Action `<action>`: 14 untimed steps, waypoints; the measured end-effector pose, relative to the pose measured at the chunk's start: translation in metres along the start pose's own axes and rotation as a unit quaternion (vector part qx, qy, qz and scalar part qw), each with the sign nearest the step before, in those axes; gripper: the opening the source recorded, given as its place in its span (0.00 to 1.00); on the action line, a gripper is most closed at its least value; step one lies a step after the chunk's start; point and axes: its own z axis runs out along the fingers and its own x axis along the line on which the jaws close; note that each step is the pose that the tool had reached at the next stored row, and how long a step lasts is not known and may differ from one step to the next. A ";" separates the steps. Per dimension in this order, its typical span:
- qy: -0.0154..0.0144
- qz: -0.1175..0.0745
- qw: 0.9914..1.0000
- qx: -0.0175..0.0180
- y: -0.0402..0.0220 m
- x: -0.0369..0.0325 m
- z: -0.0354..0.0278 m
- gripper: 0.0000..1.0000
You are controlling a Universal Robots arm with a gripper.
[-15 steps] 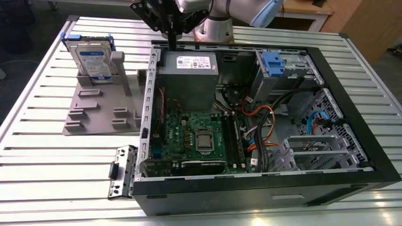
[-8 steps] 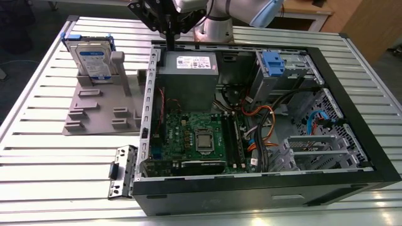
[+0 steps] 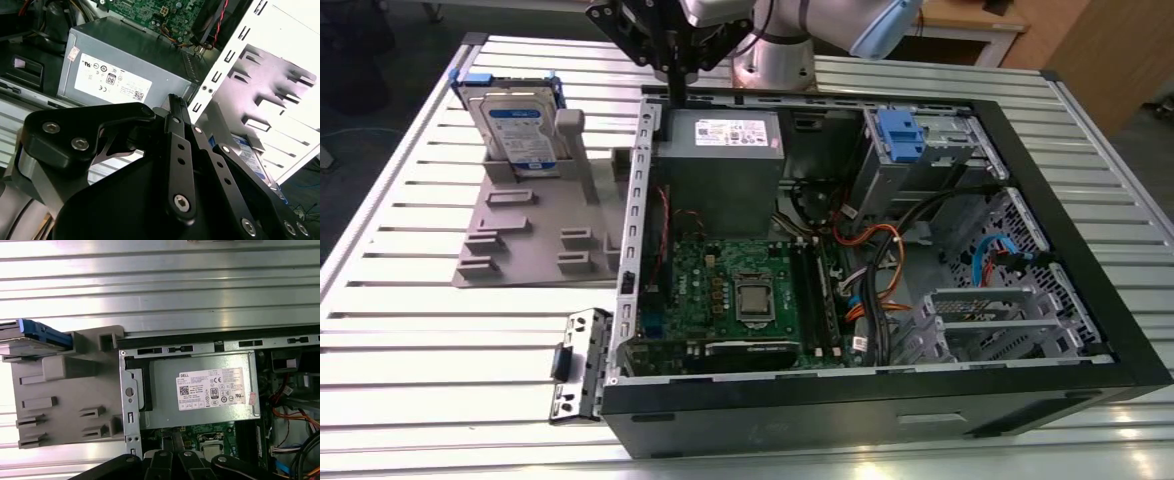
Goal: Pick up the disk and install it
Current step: 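Reach for the disk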
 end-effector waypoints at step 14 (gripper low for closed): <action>0.000 0.000 1.000 0.000 -0.0005 0.0072 -0.0002 0.10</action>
